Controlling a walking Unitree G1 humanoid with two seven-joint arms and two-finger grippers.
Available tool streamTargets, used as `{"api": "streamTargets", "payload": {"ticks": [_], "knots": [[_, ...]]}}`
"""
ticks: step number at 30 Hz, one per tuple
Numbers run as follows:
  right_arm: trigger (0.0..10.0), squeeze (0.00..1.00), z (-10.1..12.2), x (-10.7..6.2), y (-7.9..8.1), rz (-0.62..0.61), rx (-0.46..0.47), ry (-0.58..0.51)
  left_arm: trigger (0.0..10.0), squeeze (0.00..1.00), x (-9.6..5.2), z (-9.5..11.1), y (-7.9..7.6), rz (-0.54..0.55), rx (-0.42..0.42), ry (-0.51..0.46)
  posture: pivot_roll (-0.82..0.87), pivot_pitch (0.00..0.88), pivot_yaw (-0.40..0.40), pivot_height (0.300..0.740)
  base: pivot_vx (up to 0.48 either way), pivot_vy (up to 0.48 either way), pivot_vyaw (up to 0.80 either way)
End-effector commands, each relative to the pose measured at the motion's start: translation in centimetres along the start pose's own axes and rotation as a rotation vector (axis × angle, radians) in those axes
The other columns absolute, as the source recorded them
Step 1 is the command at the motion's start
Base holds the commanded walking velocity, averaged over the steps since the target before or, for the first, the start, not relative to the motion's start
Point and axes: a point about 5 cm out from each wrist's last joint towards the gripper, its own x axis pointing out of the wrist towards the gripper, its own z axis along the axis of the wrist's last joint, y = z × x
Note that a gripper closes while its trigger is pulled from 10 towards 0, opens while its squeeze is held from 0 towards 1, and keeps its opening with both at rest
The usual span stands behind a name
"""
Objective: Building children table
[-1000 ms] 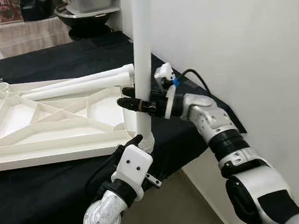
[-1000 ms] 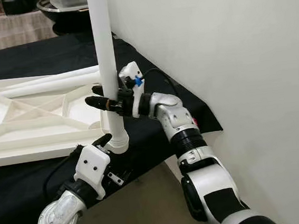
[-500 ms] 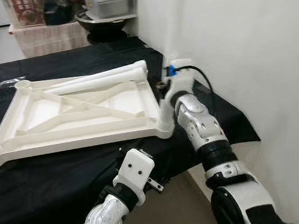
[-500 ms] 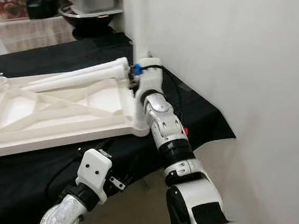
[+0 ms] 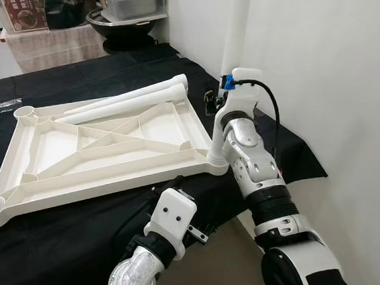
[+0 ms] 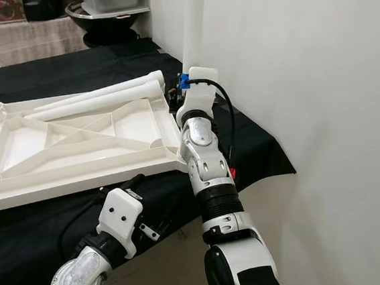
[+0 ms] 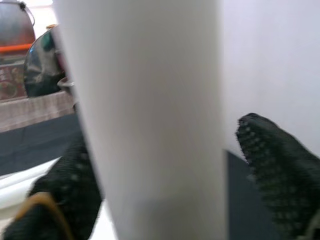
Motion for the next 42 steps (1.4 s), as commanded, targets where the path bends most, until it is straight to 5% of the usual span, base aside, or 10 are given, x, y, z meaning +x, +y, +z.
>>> {"api": "streamTargets", "payload": {"ticks": [1,2,6,8,11,16,23,33,34,42], "knots": [[10.0,0.34,0.0,0.1,0.2,0.071,-0.002,0.013,10.0,0.0,0.1,-0.4,-0.3,-0.004,-0.002,0.011,0.04,0.0,-0.09,0.74,0.0,0.0,0.0],[10.0,0.0,-0.4,0.1,0.7,0.185,0.0,0.041,10.0,0.0,0.1,-0.4,-0.3,-0.004,-0.003,0.011,0.04,0.0,-0.093,0.74,0.0,0.0,0.0],[10.0,0.0,-1.8,0.2,1.0,0.397,-0.148,0.101,10.0,0.0,0.1,-0.5,-0.3,-0.006,-0.004,0.012,0.04,0.0,-0.092,0.74,0.0,0.0,0.0],[10.0,0.0,-2.0,0.3,0.7,0.48,-0.104,0.121,10.0,0.0,0.2,-0.5,-0.3,-0.008,0.0,0.012,0.03,0.0,-0.09,0.74,0.0,0.0,0.0],[10.0,0.0,-2.0,-0.4,0.6,0.857,0.128,0.173,10.0,0.0,0.5,-0.4,-0.1,-0.017,0.004,0.003,0.03,0.0,-0.081,0.74,0.0,0.0,0.0],[10.0,0.0,-1.4,-2.0,1.2,1.258,0.162,0.196,10.0,0.0,0.5,-0.4,-0.2,-0.027,0.01,0.0,0.04,0.0,-0.089,0.74,0.0,0.0,0.0],[10.0,0.0,-0.9,-2.5,2.8,1.464,0.186,0.207,10.0,0.0,0.5,-0.3,-0.4,-0.042,0.014,-0.005,0.05,0.0,-0.091,0.74,0.0,0.0,0.0],[10.0,0.0,-0.4,-2.3,4.1,1.547,0.196,0.2,10.0,0.0,0.3,-0.3,-0.3,-0.037,0.003,0.003,0.05,0.0,-0.085,0.74,0.0,0.0,0.0],[0.0,0.0,-0.7,-1.9,4.8,1.489,0.125,0.198,10.0,0.0,0.0,-0.5,-0.2,-0.032,0.005,0.012,0.05,0.0,-0.085,0.74,0.0,0.0,0.0],[0.0,0.0,-1.7,-0.9,4.5,1.28,0.001,0.198,10.0,0.0,0.2,-0.5,-0.3,-0.031,0.008,0.012,0.04,0.0,-0.088,0.74,0.0,0.0,0.0]]}}
